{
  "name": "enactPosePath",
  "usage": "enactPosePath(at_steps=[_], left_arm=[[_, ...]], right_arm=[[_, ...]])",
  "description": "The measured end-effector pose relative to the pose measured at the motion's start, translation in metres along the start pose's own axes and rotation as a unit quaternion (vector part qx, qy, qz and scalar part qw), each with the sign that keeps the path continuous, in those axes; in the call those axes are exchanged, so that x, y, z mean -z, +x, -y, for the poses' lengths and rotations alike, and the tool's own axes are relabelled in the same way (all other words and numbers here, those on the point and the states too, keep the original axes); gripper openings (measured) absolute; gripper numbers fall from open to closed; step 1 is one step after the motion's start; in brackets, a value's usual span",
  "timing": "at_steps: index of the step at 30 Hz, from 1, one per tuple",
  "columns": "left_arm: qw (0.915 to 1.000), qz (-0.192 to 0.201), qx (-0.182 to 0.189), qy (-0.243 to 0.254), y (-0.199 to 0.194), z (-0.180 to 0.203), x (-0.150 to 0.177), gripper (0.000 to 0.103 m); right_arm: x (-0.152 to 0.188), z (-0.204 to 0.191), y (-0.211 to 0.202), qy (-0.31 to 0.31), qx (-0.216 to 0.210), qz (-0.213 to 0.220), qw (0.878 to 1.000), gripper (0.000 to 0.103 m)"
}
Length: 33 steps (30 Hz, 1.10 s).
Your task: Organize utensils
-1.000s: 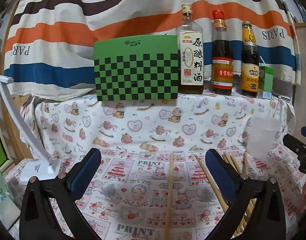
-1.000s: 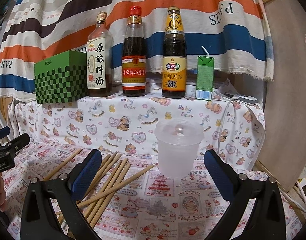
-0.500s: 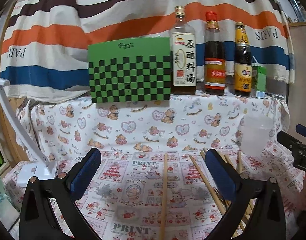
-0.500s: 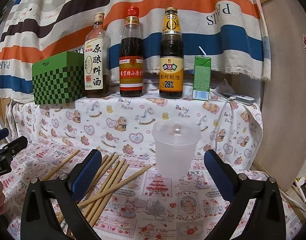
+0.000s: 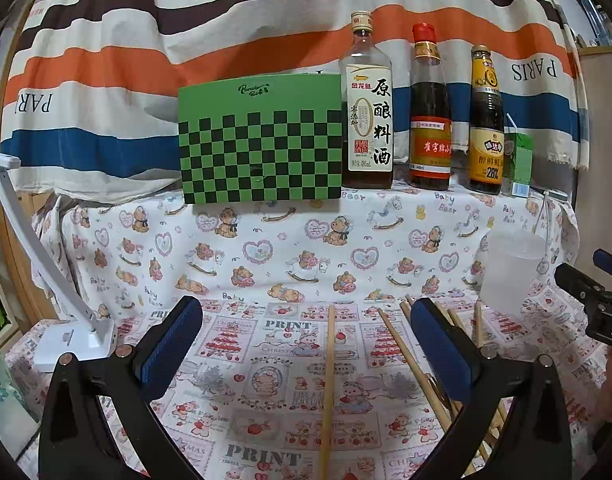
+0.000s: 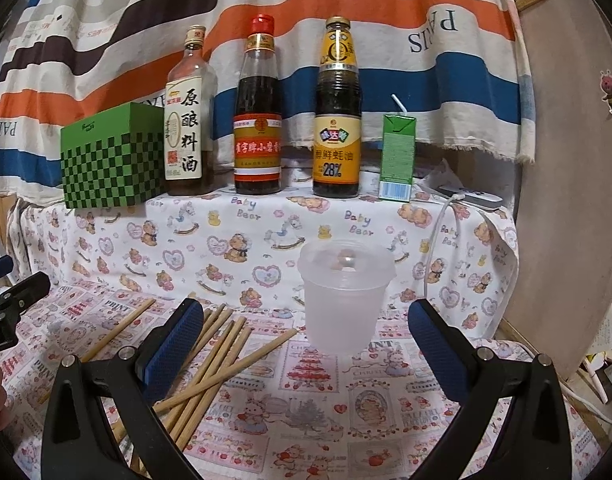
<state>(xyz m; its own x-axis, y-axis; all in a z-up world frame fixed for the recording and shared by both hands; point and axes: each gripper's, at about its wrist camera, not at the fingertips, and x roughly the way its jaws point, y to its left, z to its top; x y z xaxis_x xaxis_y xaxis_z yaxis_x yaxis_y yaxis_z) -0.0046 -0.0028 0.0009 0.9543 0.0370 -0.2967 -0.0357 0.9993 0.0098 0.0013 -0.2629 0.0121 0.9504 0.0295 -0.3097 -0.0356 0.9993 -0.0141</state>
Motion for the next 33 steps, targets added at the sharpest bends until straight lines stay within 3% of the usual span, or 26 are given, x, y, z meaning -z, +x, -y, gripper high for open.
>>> enactPosePath(at_steps=[13, 29, 33], left_arm=[[0.9998, 0.001, 0.017, 0.013, -0.002, 0.007, 0.001, 0.103], [0.9999, 0.0, -0.005, -0.012, -0.002, -0.003, 0.001, 0.101], [0.9999, 0.008, -0.01, -0.007, -0.003, -0.009, -0.004, 0.101]], right_arm=[[-0.001, 0.003, -0.002, 0.009, 0.013, 0.002, 1.0, 0.103], [-0.002, 0.005, -0.003, 0.017, 0.012, 0.009, 1.0, 0.103], [-0.006, 0.009, -0.02, 0.019, 0.079, 0.063, 0.995, 0.099]])
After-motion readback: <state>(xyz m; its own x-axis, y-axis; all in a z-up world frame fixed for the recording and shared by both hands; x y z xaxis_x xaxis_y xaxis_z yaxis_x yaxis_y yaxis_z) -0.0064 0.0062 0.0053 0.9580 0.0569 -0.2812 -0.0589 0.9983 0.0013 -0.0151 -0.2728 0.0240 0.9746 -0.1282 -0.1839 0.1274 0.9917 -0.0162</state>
